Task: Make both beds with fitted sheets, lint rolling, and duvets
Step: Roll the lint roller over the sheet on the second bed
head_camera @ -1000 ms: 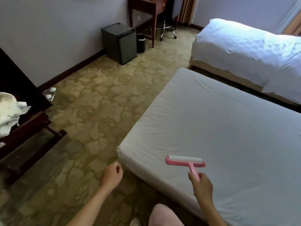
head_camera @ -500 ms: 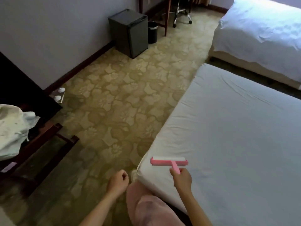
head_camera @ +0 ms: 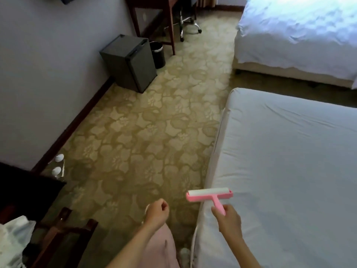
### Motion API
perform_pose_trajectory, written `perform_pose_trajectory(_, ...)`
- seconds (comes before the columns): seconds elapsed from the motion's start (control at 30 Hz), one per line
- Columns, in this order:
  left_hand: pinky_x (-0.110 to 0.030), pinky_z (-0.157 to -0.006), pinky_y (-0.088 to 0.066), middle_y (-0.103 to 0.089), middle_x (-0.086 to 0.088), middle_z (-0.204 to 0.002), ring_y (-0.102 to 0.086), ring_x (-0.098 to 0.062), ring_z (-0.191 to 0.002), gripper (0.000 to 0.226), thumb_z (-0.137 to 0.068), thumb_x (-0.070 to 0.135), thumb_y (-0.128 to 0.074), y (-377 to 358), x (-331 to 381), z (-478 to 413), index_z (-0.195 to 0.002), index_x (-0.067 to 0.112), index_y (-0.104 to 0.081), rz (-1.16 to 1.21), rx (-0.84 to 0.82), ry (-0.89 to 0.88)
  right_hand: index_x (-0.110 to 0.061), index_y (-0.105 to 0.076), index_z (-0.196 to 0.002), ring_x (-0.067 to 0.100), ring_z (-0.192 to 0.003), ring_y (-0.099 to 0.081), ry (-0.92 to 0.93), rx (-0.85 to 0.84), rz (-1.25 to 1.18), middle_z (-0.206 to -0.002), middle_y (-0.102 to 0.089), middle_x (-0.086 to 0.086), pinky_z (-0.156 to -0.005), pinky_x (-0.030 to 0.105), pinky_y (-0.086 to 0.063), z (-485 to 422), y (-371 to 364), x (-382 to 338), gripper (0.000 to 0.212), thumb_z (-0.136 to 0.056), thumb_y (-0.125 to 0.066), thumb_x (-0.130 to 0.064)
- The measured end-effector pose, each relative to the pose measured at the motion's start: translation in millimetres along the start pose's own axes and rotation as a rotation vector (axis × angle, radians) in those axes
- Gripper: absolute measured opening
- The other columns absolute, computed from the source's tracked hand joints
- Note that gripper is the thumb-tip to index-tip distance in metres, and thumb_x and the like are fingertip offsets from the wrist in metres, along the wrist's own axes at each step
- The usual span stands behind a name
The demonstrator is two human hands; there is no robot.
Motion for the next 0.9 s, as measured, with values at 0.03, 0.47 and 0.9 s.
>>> perform_pose_trajectory(0.03,-0.030,-0.076,-0.052,-0.063,0.004,-0.083,-0.060,-0.013,-0.080,0.014,-0.091,0.019,-0.051,4,5,-20,-0.081,0.023,-0.059,-0.037,-0.022,-0.018,-0.010,-0.058,-0.097,0.017,-0.071,-0.058,-0.062,0.029,-0.008,-0.079,-0.059,0.001,-0.060,0.028,-0.047,-11,0,-2,0.017,-0.091,-0.060,-0.025)
perform_pose_trajectory(0.47,-0.029,-0.070,-0.047,-0.059,0.004,-0.079,-0.059,-0.017,-0.079,0.025,-0.091,0.014,-0.050,127,171,-304,-0.070,0.027,-0.048,-0.258,-0.270,-0.285,-0.010,-0.055,-0.101,0.021,-0.077,-0.061,-0.266,0.319,-0.293,-0.084,-0.061,0.005,-0.065,0.033,-0.054,-201,-56,-203,0.016,-0.090,-0.061,-0.020)
perform_pose_trajectory(0.9,-0.017,-0.057,-0.039,-0.056,0.007,-0.075,-0.053,-0.006,-0.068,0.022,-0.094,0.015,-0.050,253,311,-494,-0.075,0.024,-0.050,-0.257,-0.221,-0.341,-0.010,-0.063,-0.089,0.027,-0.074,-0.060,-0.352,0.475,-0.454,-0.079,-0.066,0.009,-0.069,0.038,-0.049,-347,-44,-371,0.018,-0.085,-0.065,-0.027)
Point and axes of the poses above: each hand's wrist, its own z-axis away from the middle knuckle, its own y-axis out of the back of the hand, x = y × z, the point moved 1 cm from there along -z, towards the middle knuckle
